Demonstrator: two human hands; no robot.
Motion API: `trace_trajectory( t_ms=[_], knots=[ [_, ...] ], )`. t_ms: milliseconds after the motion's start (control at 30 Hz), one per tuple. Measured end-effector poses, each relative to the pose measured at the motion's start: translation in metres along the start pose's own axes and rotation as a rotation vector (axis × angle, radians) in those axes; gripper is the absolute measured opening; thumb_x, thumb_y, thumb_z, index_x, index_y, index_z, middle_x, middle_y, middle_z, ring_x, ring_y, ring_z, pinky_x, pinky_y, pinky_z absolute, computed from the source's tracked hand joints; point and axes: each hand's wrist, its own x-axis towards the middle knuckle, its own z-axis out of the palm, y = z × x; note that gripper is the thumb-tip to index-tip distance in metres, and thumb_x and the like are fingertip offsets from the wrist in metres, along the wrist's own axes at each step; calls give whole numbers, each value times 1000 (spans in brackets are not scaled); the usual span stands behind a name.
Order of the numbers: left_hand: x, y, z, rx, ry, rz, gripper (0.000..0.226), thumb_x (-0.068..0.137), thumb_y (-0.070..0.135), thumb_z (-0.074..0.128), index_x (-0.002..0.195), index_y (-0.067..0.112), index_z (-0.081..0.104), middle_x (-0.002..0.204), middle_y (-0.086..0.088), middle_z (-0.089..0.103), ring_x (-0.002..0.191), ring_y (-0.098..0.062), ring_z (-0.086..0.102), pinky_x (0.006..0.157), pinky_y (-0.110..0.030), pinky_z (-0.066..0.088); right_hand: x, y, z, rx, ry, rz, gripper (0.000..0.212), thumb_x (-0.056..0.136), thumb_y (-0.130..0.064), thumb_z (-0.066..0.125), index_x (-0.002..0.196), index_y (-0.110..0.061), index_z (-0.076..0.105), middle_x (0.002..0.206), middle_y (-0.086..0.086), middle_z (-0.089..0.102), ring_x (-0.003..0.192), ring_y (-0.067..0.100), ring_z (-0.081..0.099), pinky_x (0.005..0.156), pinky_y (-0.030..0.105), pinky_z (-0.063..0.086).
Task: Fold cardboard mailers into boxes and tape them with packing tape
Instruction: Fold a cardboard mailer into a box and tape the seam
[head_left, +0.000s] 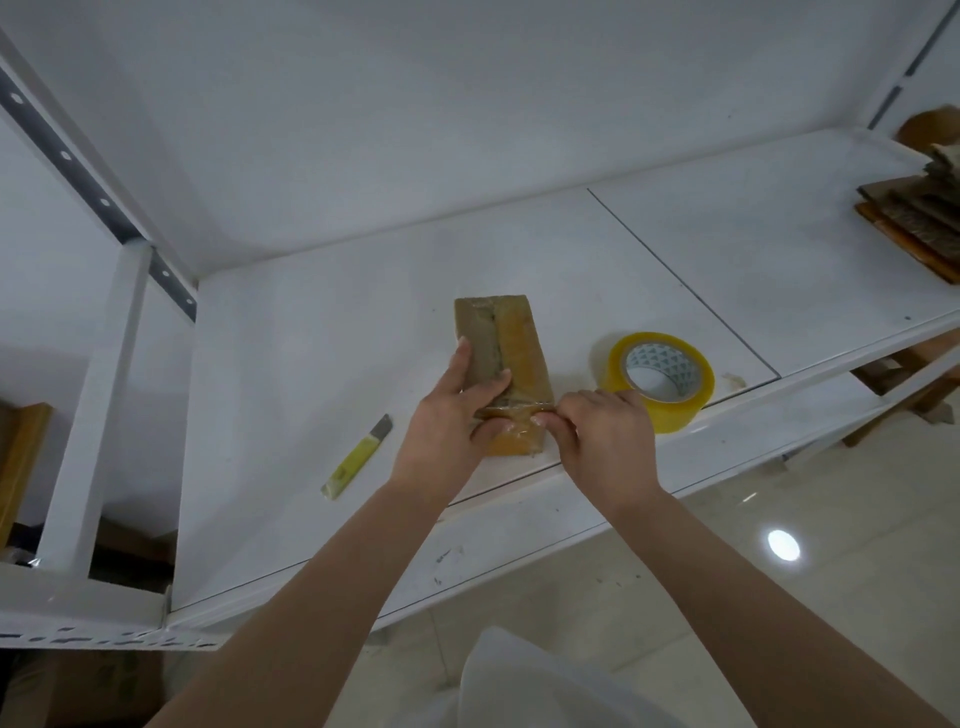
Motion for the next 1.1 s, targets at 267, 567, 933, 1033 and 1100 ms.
trace_trajectory(
  t_ms=[267, 567, 933, 1033, 1100],
  knots=[
    [0, -1, -4, -10, -23, -10, 50, 85, 17, 72, 133, 23, 58, 160, -1, 18, 131, -18, 49, 109, -19, 32, -5, 30, -9, 235, -173, -80, 39, 96, -31, 41, 77, -12, 69, 67, -1, 67, 65, 23, 59, 75, 43, 44],
    [3, 1, -6, 50, -55, -26, 50, 84, 15, 73, 132, 23, 59, 160, -7, 19, 130, -20, 50, 105, -8, 25, 28, 27, -6, 123, -186, -170, 35, 72, -38, 81, 59, -11, 62, 50, 0, 58, 51, 23, 56, 74, 39, 43],
    [7, 9, -15, 47, -104, -58, 53, 82, 15, 76, 132, 19, 59, 160, -9, 18, 131, -22, 49, 95, 4, 22, 26, 19, -6, 45, -263, -178, 44, 85, -46, 68, 59, -12, 58, 48, 2, 56, 53, 26, 60, 80, 38, 40],
    [11, 14, -18, 47, -142, -100, 61, 74, 38, 81, 130, 21, 61, 160, -8, 20, 139, -21, 38, 112, -21, 30, 29, 26, -15, 1, -387, -69, 72, 91, -65, 18, 75, -14, 67, 60, -1, 63, 70, 25, 64, 93, 37, 35],
    [13, 24, -11, 132, -71, -172, 64, 73, 59, 72, 123, 22, 58, 157, -5, 22, 139, -23, 35, 112, -41, 33, 34, 36, -22, 18, -373, 22, 80, 88, -62, 6, 85, -11, 69, 74, 4, 71, 77, 28, 65, 93, 40, 37]
  ],
)
